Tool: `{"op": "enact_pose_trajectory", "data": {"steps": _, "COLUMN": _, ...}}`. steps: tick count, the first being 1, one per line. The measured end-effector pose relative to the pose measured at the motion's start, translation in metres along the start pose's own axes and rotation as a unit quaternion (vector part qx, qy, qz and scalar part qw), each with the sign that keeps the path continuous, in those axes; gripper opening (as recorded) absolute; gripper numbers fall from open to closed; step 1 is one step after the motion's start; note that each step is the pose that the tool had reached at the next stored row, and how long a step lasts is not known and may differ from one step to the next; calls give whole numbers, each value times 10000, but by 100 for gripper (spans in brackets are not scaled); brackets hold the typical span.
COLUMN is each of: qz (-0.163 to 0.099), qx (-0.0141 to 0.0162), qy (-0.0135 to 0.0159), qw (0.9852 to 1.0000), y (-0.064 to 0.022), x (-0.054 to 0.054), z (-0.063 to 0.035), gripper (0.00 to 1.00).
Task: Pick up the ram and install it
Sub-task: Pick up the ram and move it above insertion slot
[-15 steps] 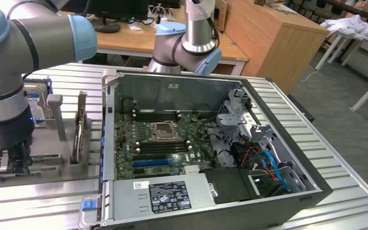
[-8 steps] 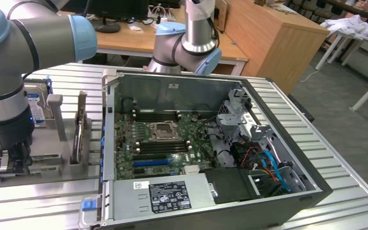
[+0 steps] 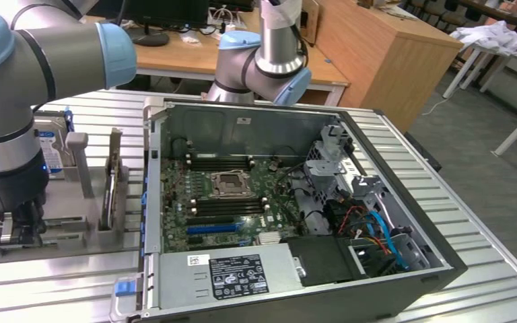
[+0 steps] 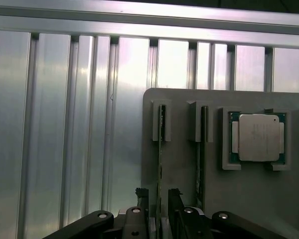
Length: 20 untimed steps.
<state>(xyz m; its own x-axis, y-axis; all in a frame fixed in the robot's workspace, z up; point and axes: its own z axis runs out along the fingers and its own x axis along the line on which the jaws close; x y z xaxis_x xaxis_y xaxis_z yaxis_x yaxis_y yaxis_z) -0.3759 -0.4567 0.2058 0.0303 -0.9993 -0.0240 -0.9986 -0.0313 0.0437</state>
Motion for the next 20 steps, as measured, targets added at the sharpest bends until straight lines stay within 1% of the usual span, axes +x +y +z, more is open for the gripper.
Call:
{"op": "enact_pose_trajectory", "data": {"steps": 7, "qz": 0, "qx": 0, "qy": 0, "qw": 10000, "y": -69, "x": 2, "z": -3, "gripper": 30}}
{"op": "enact_pose_trajectory", "data": {"steps": 11, "qz": 0, "qx": 0, "qy": -1, "qw": 10000, "y": -72, "x": 1, "z": -3, "gripper": 30}}
{"op": "enact_pose_trajectory", "data": {"steps": 14, "qz": 0, "qx": 0, "qy": -1, "qw": 10000, "y": -73, "x": -24, "z": -2, "gripper": 30}}
{"op": "enact_pose_trajectory", "data": {"steps": 20, "qz": 0, "qx": 0, "qy": 0, "qw": 10000, "y": -73, "x": -26, "z": 3, "gripper": 30}}
